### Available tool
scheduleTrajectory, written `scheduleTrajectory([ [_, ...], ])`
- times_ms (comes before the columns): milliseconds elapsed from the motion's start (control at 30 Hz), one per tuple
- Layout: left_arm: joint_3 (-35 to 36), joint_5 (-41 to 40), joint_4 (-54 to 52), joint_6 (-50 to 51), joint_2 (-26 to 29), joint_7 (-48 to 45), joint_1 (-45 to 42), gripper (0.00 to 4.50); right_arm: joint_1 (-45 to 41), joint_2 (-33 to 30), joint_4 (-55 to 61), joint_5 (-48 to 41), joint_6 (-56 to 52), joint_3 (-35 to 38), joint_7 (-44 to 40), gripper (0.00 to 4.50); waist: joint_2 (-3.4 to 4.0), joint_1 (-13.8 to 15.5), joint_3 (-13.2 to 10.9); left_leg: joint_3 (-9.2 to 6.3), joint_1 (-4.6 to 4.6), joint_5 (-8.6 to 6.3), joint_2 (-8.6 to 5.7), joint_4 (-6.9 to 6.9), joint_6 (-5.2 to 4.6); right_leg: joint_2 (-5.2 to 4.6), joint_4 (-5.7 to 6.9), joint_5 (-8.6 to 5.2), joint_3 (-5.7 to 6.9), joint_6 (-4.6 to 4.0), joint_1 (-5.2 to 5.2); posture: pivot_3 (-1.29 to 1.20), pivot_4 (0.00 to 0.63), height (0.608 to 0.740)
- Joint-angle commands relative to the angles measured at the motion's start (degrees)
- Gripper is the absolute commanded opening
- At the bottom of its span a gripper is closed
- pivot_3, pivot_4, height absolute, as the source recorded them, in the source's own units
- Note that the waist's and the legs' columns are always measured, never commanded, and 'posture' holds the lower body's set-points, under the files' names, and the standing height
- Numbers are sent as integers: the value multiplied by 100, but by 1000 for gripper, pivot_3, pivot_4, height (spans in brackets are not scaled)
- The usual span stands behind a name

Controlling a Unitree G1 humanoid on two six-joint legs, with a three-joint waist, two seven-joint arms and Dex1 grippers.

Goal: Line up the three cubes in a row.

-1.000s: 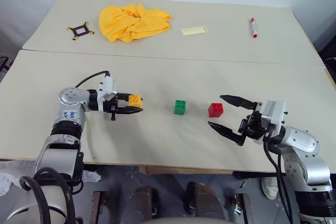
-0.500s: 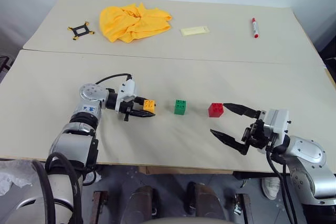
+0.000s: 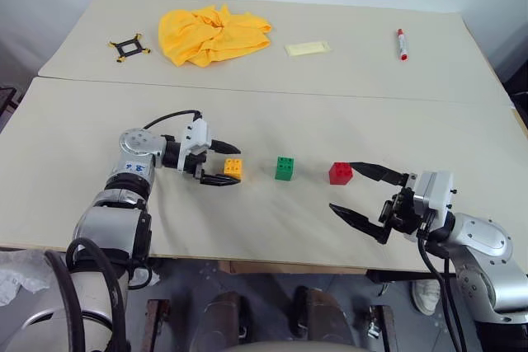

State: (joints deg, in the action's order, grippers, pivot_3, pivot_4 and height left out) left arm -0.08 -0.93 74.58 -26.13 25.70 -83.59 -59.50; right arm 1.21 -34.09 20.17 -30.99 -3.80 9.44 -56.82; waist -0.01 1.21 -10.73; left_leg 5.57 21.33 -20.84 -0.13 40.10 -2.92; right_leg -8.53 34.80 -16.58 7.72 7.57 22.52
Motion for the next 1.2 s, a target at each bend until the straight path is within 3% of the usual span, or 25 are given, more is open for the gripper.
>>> scheduleTrajectory([
  [33,118,-13,-81,35,67,176,29,4013,-97,-28,72,-109,23,40,-36,4500,0,3,0,-1,0,0,0,0,0,0,0,0,0,0,0,0,150,740],
  [433,69,117,-51,-26,133,477,44,4013,-244,-17,5,-93,-26,-31,-87,4500,0,2,0,-1,0,0,-1,0,0,0,1,0,0,0,0,0,150,740],
  [700,467,-381,-338,150,540,-490,134,4013,-386,-162,-404,-243,57,137,-519,4500,0,-18,0,1,0,0,-1,0,0,1,1,0,0,0,0,0,150,740],
  [900,667,-1284,-1624,894,1334,-882,1092,4013,-913,-714,-1811,-417,69,400,-1501,4500,0,-138,0,-6,-3,0,4,0,0,-1,9,0,0,0,1,0,150,740],
  [1200,1300,-1758,-3639,1623,1839,351,2626,4013,-2506,-617,-4016,-237,679,285,-2730,4500,1,-138,0,-10,-4,0,7,6,0,-5,16,0,-3,-1,0,0,150,740],
])
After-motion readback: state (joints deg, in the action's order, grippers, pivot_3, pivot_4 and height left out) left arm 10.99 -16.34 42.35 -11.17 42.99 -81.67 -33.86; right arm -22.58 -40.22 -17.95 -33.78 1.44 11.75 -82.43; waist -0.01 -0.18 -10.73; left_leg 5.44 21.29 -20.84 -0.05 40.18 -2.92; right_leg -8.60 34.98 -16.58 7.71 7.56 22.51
